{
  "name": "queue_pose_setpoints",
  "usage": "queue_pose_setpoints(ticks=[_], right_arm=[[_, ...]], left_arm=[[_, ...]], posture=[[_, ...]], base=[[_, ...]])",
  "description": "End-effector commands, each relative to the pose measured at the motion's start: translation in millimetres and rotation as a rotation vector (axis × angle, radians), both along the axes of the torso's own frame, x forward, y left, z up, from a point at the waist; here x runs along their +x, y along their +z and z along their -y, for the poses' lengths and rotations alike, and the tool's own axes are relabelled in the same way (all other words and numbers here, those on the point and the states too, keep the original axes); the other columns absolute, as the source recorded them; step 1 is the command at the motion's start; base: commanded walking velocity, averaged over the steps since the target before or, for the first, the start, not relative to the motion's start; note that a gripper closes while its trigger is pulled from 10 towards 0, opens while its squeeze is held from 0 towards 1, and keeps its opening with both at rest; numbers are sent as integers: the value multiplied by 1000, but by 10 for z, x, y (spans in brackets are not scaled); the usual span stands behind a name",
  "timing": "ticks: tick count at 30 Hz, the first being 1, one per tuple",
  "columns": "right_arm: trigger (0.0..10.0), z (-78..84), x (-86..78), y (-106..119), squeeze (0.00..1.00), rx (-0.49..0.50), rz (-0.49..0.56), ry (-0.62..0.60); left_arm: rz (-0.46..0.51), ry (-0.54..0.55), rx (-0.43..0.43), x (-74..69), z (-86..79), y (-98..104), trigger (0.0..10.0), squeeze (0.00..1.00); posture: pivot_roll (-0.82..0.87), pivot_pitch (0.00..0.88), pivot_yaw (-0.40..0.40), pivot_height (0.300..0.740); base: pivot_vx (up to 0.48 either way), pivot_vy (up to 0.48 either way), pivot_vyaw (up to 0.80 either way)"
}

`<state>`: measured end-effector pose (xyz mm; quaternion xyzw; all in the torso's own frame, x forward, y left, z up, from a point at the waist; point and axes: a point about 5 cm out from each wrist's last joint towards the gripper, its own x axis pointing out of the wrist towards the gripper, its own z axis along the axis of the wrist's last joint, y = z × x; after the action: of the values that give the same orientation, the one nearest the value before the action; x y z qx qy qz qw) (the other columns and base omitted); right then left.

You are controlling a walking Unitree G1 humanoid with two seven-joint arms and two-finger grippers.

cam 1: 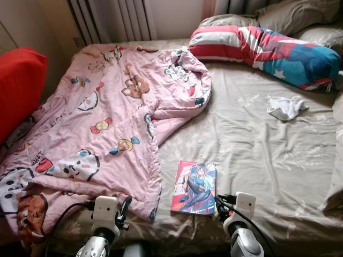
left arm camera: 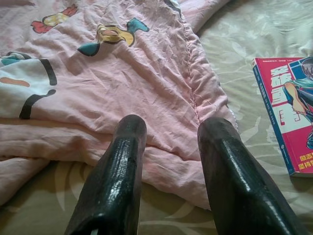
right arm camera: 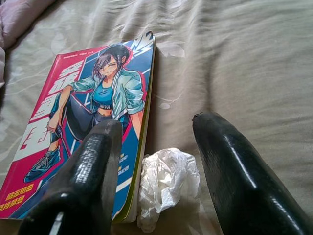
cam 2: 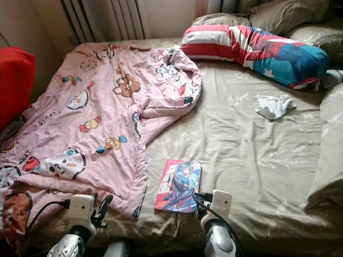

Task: Clean up the room

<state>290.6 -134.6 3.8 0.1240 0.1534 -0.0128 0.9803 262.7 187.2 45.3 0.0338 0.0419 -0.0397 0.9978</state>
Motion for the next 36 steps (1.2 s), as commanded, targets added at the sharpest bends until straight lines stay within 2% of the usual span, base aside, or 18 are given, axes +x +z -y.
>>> queue_pose_setpoints(ticks=[1,8,15,17,21,23,36], right_arm=[[10000,-47,-16,-20,0,-2,-15,14],[10000,-8,29,0,0,52,-29,-29],[10000,54,148,54,0,175,-72,-99],[10000,58,140,30,0,219,-96,-120],[10000,49,107,-21,0,242,-132,-125],[10000,20,74,-68,0,292,-167,-126],[10000,21,29,-113,0,306,-178,-96]], left_arm=[[-31,17,6,-60,-74,-47,10000,0],[-34,13,6,-97,-73,-51,10000,0],[-31,11,23,-156,-129,-18,10000,0],[-29,9,30,-182,-152,6,10000,0],[-28,8,39,-218,-182,28,10000,0],[-27,6,46,-254,-200,55,10000,0],[-35,-9,45,-311,-165,104,10000,0]], posture=[[38,227,91,616],[42,229,94,616],[80,240,110,616],[103,244,116,616],[120,248,121,616],[133,254,126,616],[150,287,137,616]], base=[[0,0,0],[0,0,0],[0,0,0],[0,0,0],[0,0,0],[0,0,0],[0,0,0]])
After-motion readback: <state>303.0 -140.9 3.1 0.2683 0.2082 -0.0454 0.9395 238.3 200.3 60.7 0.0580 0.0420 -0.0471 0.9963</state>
